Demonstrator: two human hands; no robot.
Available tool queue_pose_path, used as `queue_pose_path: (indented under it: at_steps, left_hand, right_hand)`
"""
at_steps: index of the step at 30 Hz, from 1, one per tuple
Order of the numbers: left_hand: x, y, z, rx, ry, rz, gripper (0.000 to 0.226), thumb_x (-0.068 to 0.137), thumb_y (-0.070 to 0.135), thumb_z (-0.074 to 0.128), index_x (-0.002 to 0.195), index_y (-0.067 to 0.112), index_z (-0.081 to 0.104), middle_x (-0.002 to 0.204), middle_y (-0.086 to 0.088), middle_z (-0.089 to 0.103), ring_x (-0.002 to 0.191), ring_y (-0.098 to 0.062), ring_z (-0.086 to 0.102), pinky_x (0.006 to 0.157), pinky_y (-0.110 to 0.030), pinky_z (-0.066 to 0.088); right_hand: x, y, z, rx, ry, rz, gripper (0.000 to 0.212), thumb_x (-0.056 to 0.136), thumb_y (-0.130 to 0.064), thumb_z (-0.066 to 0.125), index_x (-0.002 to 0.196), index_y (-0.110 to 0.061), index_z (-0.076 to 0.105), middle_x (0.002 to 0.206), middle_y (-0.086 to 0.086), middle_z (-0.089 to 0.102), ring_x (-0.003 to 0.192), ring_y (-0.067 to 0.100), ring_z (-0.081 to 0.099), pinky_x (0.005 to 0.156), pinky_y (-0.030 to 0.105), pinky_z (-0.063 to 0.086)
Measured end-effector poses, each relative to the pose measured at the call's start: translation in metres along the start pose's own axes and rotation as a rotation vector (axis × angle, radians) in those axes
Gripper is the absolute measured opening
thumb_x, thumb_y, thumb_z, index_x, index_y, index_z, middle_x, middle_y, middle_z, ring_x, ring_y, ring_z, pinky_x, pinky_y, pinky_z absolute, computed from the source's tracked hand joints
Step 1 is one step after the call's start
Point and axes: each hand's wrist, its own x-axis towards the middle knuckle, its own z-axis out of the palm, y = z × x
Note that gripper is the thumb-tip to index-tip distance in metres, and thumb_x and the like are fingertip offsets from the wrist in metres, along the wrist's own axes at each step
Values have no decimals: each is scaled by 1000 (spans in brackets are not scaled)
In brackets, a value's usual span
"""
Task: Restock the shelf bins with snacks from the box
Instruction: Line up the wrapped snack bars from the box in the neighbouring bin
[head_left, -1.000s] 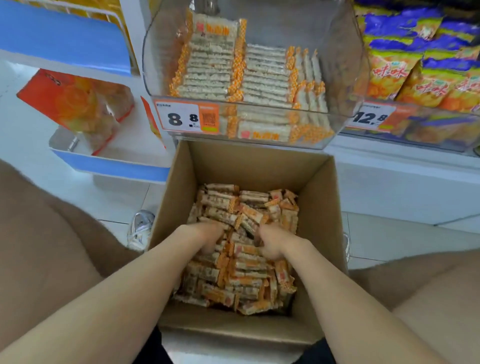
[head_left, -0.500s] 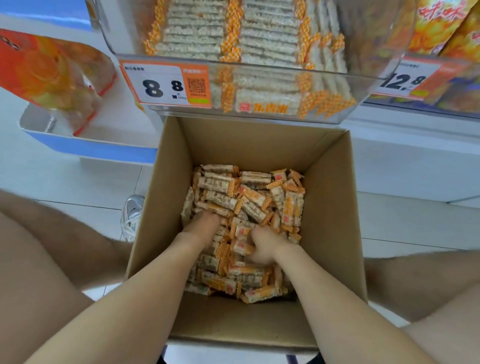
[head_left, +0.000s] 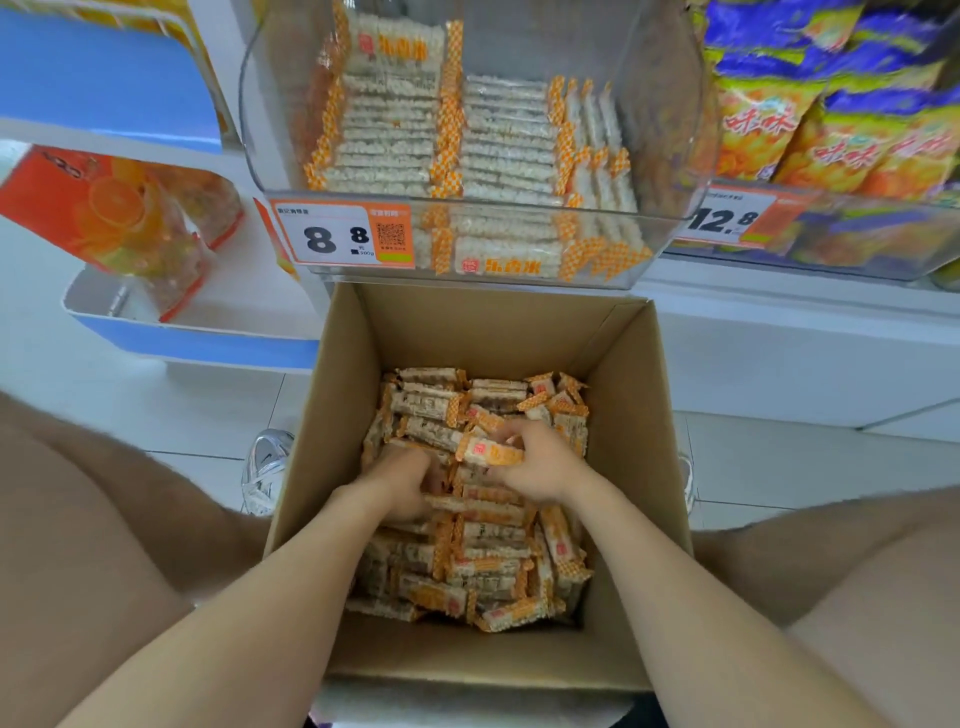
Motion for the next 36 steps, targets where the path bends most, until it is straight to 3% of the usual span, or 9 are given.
queue_pose_path:
  at_steps: [6,9,12,16,21,27,31,33,36]
  left_hand:
    - [-34,32,-60,-419,274,153,47,73,14,94,110,25,67,100,-2,68,82,-10,66,75,-24,58]
    - [-50,39,-74,-423,282,203,58,74,15,94,124,27,67,113,6,69,87,-6,72,85,-30,62]
    - [-69,54,-84,-486,373,325,63,73,9,92,127,27,65,109,3,69,86,-7,73,84,-29,62]
    - [-97,75,-107,-492,490,494,58,71,8,91,119,33,68,100,3,67,89,-13,71,82,-24,59]
    - [-127,73,-142,-329,547,481,46,72,37,94,110,40,67,111,18,64,104,0,60,91,-20,47]
    - [-151,69,-164,-541,573,455,50,76,36,94,117,39,66,119,23,67,120,11,55,100,-31,48]
    - [-167,78,-175,-599,522,496,51,82,26,91,124,39,66,119,22,66,115,15,55,96,-23,46]
    - [-175,83,-183,-581,508,502,50,82,22,90,124,37,67,122,19,68,112,14,57,93,-17,44]
    - [-184,90,-194,-756,363,548,51,84,23,89,130,31,67,126,12,70,115,-7,68,97,-35,58]
  right_hand:
    - [-15,-17,-46,162,157,-108,41,87,-39,81,125,-30,69,116,-10,66,111,13,62,83,26,45]
    - [-23,-21,-60,155,169,-96,36,89,-38,79,123,-30,67,116,-8,67,109,14,63,92,32,50]
    - [-31,-22,-61,372,45,-7,40,95,-47,70,131,-31,61,129,-2,64,114,19,67,100,40,53]
    - [-44,-29,-69,678,-114,-69,48,94,-37,78,135,-25,58,123,11,73,98,24,76,86,40,57]
    - [-67,-47,-94,562,-19,-271,49,87,-39,84,131,-36,62,120,3,73,111,24,71,90,39,57]
    - [-110,-88,-99,57,263,-494,27,107,-46,54,127,-30,46,101,-8,65,76,9,70,60,27,53]
    - [-130,-102,-98,-324,429,-513,43,102,-72,32,128,-37,36,117,-9,55,87,15,60,62,35,41]
    - [-135,-108,-100,-306,450,-512,34,107,-60,29,132,-37,33,125,-6,50,94,17,55,66,36,41]
    - [-136,-113,-109,-284,481,-554,36,110,-43,31,144,-36,32,132,-4,42,117,19,44,93,40,44]
